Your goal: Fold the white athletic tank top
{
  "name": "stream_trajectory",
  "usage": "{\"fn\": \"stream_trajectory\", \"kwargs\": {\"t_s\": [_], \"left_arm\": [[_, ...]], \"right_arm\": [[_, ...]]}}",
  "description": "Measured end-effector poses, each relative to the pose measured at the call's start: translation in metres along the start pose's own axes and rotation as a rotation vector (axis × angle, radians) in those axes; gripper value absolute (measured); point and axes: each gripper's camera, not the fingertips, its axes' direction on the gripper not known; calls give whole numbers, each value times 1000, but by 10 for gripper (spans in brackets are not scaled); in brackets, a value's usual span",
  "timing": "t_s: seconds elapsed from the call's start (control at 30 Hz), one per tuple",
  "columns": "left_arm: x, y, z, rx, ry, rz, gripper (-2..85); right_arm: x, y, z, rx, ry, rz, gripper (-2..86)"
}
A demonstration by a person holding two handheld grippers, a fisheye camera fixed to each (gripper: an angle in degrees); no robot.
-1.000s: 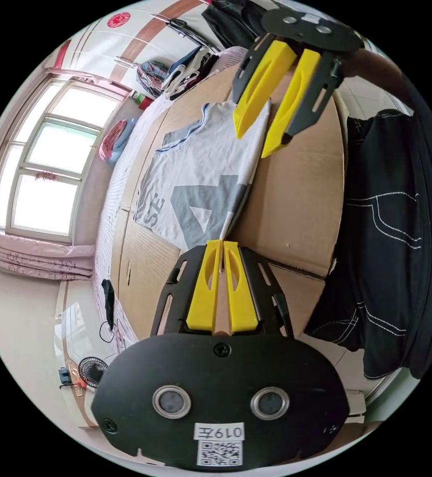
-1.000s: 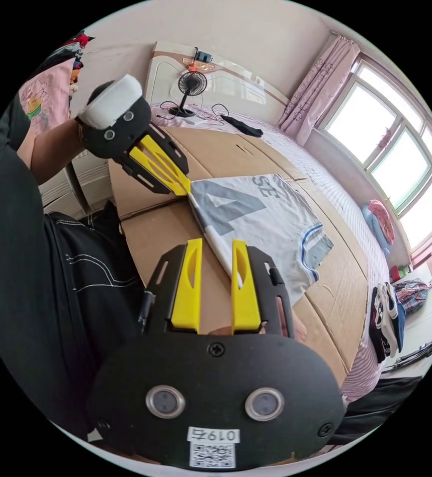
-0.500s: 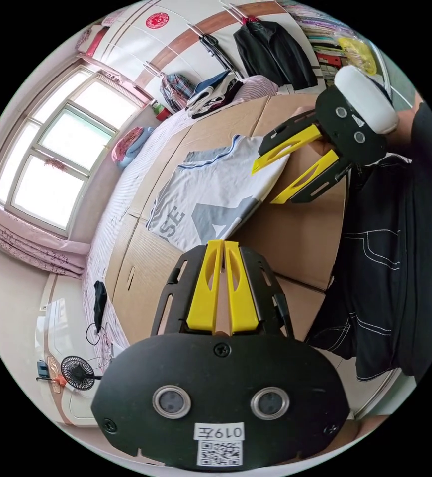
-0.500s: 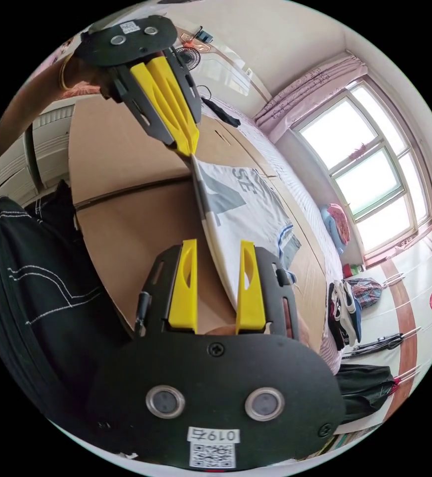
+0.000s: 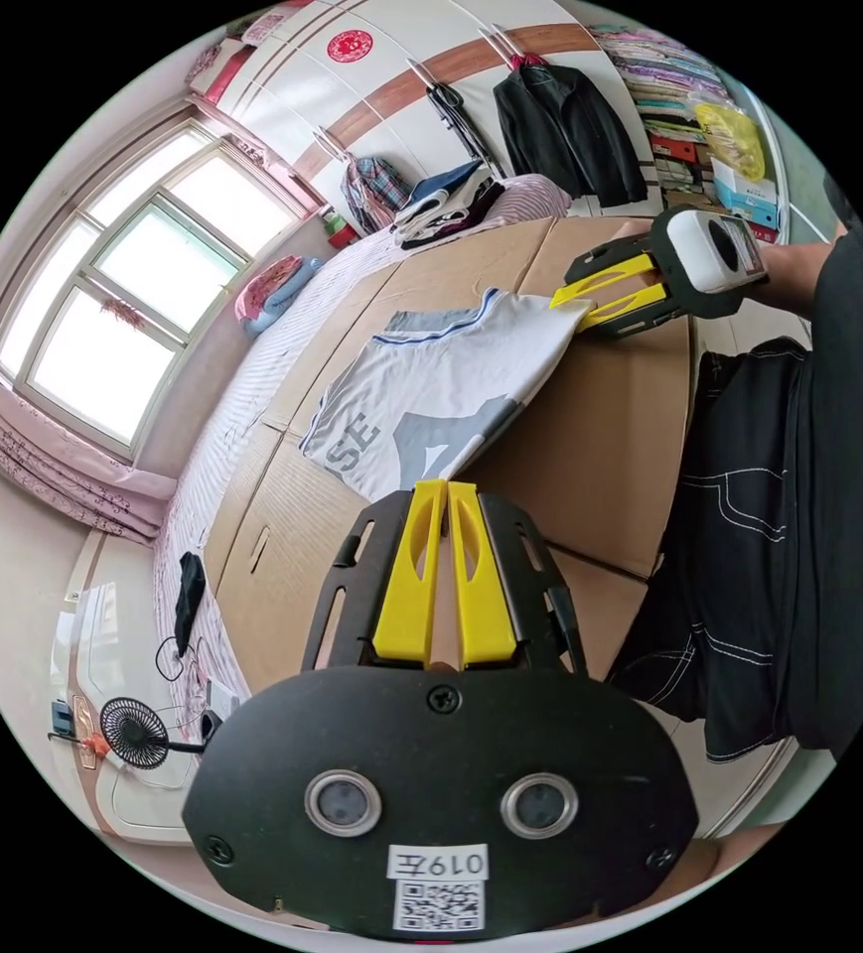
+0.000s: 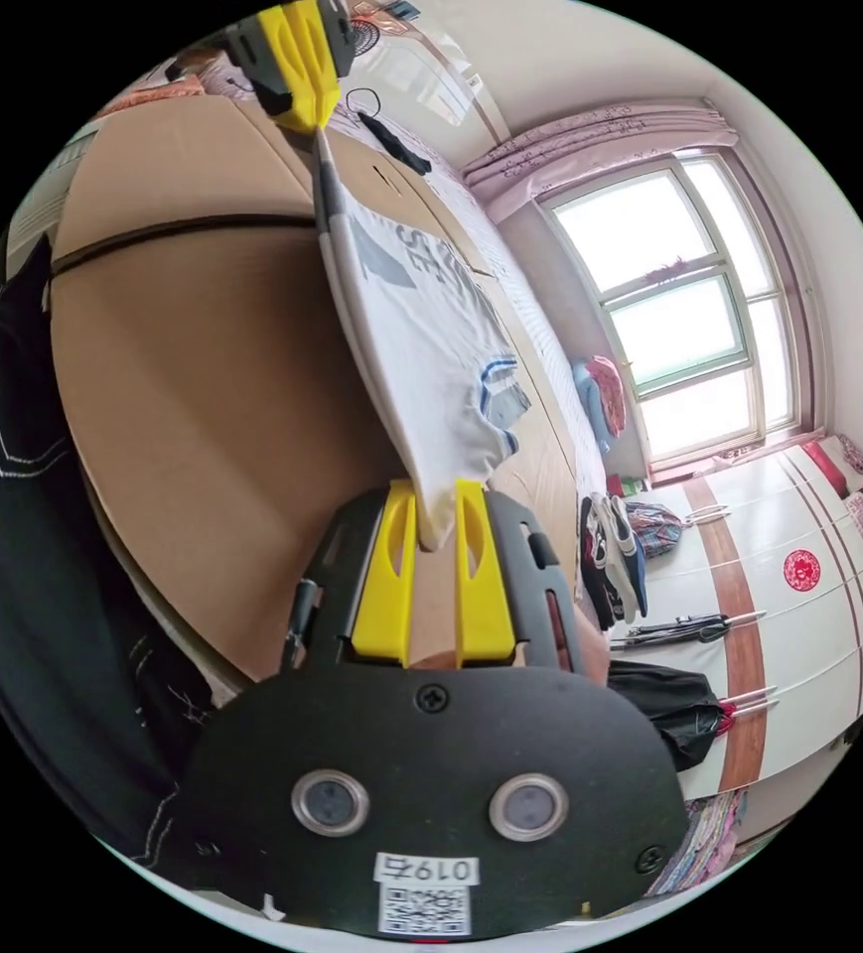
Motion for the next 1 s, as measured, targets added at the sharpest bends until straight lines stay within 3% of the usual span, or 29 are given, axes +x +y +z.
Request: {"fn": "stream_trajectory", "kwargs": {"t_s": [0.07,0.3,0.5,0.77,1.0], "left_arm": [[-11,-5,-2,-2,7,5,6],[-39,-26,-3,-18,25,65,6],[-77,-47,-28,7,54,119,7],[-144,-78,-65,54,234,247,8],[-235,-128,-53,79,337,353,7]], "right_arm": [[3,-13,0,10,13,-33,12],[28,-54,-1,15,89,-138,-7],[117,-96,-27,17,-204,-203,-9],[223,-150,-52,8,-574,-444,-9],[344,-211,-13,68,-703,-419,-8]]}}
